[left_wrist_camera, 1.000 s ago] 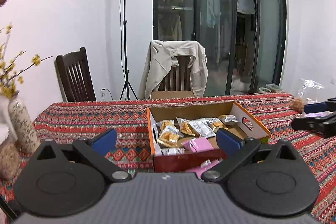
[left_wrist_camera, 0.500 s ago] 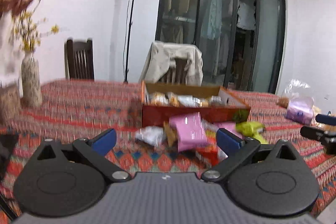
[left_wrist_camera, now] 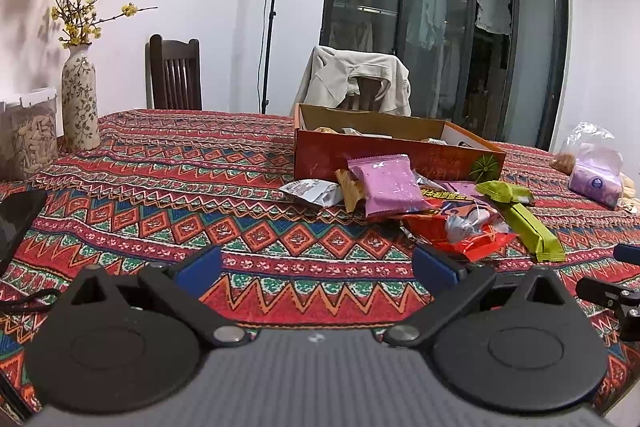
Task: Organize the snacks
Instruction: 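Withdraw both tools from the box back to the snack pile, then grasp a white packet with the left tool while the right tool grasps a yellow-green bar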
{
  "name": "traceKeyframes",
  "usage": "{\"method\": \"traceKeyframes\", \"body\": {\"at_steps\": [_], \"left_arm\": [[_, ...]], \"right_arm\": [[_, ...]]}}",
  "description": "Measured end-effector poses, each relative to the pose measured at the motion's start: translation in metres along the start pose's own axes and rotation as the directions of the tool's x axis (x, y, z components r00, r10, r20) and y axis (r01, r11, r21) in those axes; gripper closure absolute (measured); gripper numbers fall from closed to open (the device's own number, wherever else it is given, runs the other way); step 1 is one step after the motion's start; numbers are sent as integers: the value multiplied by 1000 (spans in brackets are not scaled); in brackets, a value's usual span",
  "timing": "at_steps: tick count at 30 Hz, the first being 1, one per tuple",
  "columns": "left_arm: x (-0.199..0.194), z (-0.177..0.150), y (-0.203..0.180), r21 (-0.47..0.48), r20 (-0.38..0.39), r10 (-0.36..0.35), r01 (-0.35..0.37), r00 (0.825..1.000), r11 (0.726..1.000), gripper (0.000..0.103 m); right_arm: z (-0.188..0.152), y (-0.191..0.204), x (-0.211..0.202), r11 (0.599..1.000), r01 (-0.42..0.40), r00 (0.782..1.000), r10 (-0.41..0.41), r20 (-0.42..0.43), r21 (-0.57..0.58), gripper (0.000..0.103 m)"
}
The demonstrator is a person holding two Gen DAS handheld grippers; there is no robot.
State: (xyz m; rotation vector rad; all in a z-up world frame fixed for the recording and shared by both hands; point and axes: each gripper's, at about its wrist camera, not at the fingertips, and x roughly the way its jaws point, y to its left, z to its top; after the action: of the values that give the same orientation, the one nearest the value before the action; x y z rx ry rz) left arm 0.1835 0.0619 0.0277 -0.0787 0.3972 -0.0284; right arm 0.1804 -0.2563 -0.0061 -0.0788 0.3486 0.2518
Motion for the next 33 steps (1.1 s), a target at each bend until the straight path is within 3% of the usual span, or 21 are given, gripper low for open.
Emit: {"method": "traceKeyframes", "body": {"at_steps": [8,16,22,27,30,33], "left_arm": [[15,4,1,16,-9,-4,4,1000,1000,0],[76,40,5,148,-11,-14,15,1000,989,2],[149,64,11,213,-121,-87,111,989,971,15],[198,70,19,207,-211,-110,154,971,966,20],[214,72,20,190,-239,-130,178,962,966,22],[223,70,18,185,-268,-146,199,952,962,30]], "right_arm": [[8,-4,15,999,-13,999,15,-46,53,2],[40,-28,61,987,-1,996,15,-90,159,2],[65,-65,133,945,58,986,-5,-165,323,2],[79,-84,190,907,102,972,-3,-236,408,3],[85,-88,217,902,157,962,-47,-269,402,7],[88,-87,235,918,205,949,-102,-298,340,13]]}}
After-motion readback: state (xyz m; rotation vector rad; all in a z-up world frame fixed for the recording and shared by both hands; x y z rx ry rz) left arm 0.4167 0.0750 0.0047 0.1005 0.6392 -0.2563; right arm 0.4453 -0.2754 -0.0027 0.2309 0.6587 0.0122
